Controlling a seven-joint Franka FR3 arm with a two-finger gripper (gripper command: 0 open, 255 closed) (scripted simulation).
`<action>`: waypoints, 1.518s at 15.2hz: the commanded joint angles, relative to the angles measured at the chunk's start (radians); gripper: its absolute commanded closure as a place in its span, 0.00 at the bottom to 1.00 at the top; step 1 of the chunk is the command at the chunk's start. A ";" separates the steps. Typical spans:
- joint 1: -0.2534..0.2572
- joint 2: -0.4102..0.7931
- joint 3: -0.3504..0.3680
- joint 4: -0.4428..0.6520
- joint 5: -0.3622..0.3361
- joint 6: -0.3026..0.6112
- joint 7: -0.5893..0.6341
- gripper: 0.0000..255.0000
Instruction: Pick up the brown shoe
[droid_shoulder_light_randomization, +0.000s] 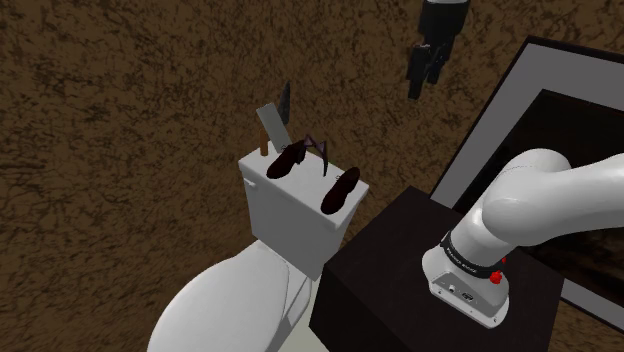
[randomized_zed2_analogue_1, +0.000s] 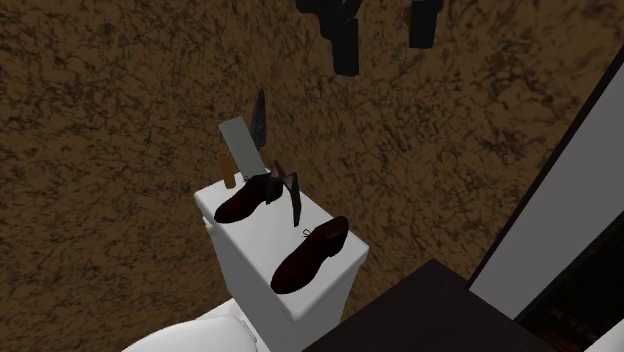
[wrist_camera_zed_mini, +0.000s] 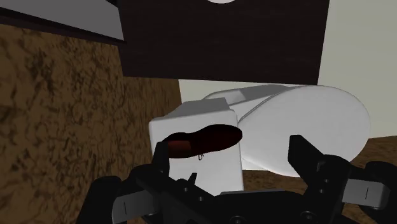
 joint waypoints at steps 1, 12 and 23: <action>0.000 0.000 0.000 0.000 0.000 0.000 0.000 0.00; -0.043 0.270 -0.059 -0.140 0.058 0.349 0.062 0.00; -0.059 0.674 -0.115 -0.126 0.170 0.676 0.061 0.00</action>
